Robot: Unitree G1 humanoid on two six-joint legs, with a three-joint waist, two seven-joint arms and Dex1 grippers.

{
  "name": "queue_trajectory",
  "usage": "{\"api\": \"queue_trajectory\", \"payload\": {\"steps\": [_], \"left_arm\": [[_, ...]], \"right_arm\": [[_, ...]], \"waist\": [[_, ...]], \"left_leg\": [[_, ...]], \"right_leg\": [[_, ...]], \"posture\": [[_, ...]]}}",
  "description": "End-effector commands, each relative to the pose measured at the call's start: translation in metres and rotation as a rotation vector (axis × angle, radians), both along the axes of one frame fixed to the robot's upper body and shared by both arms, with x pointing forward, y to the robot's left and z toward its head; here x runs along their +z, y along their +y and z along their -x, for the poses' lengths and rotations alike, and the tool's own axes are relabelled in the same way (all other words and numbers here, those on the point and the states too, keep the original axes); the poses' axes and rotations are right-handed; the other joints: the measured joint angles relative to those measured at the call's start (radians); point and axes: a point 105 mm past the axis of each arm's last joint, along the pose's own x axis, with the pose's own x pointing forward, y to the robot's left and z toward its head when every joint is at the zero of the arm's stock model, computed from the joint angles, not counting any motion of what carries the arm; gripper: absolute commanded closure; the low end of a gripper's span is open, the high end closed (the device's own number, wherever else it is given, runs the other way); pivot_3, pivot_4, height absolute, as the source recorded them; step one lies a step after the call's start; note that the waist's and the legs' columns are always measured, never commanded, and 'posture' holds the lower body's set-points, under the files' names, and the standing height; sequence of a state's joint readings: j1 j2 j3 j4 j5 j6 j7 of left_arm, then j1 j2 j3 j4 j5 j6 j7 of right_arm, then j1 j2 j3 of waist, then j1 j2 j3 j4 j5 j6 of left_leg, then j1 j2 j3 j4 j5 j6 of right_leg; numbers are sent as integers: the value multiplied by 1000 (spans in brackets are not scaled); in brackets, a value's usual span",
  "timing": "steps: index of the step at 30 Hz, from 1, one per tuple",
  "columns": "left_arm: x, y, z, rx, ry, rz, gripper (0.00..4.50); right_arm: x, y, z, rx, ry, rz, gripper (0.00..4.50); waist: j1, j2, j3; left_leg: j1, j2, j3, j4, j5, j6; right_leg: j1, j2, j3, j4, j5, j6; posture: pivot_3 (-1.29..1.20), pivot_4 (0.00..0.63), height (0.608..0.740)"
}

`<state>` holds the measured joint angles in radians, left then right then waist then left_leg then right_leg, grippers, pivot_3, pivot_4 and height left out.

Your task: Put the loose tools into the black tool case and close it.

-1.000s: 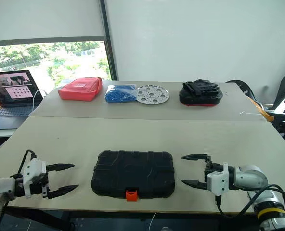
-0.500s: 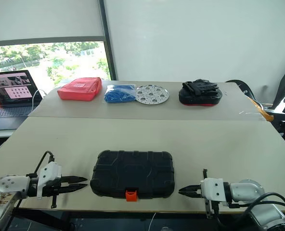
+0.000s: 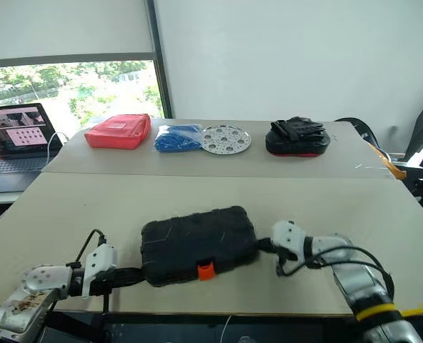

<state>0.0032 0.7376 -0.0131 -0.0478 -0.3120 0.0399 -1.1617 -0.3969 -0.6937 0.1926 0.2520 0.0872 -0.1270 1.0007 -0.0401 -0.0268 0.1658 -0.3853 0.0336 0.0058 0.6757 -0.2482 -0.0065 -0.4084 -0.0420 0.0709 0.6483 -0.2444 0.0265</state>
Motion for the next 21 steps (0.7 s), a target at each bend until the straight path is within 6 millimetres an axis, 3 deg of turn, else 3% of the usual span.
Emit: {"api": "queue_trajectory", "payload": {"steps": [1, 4, 7, 12, 17, 19, 21], "left_arm": [[10, -11, -4, -2, -54, 13, 4389], [10, -7, -4, 23, -49, 13, 4389], [17, 7, 5, 15, -13, 13, 4389], [55, 14, 24, -103, 137, 84, 4389], [96, -11, 2, -152, 117, 178, 4389], [102, -25, -12, -156, 84, 182, 4389], [95, -45, -33, -144, 52, 137, 4389]], "right_arm": [[14, -3, -25, -89, -52, 33, 4500], [19, -10, -33, -142, -64, 43, 4500], [30, -23, -27, -154, -99, 34, 4500], [36, -37, 17, -27, -22, 12, 4500], [27, -21, 71, 120, 131, -30, 4500], [21, -7, 92, 178, 200, -59, 4500], [13, 16, 107, 208, 223, -114, 4500]], "waist": [[0, 0, 0], [7, 0, 0], [11, 0, 0], [25, 0, 0], [26, 0, 0], [26, 0, 0], [27, 0, 0]], "left_leg": [[0, 0, 0, 0, 0, 0], [-2, 0, -1, 0, 0, 0], [-4, -1, -1, 0, -1, 1], [-15, 0, -2, 0, -1, 2], [-13, 0, -2, 4, -1, 2], [-12, -1, -1, 4, -1, 2], [-12, -1, -2, 4, -1, 2]], "right_leg": [[0, 0, 0, 0, 0, 0], [-1, 0, -1, 0, 0, 0], [-3, -1, -1, -1, 0, 0], [-15, -1, -2, 1, 0, 0], [-12, 0, -2, 0, 1, 2], [-10, 0, -1, 1, 1, 2], [-10, 0, -1, 1, 1, 2]], "posture": [[0, 150, 740], [0, 150, 740], [0, 150, 740], [0, 150, 740], [0, 150, 740], [0, 150, 740], [0, 150, 740]]}}
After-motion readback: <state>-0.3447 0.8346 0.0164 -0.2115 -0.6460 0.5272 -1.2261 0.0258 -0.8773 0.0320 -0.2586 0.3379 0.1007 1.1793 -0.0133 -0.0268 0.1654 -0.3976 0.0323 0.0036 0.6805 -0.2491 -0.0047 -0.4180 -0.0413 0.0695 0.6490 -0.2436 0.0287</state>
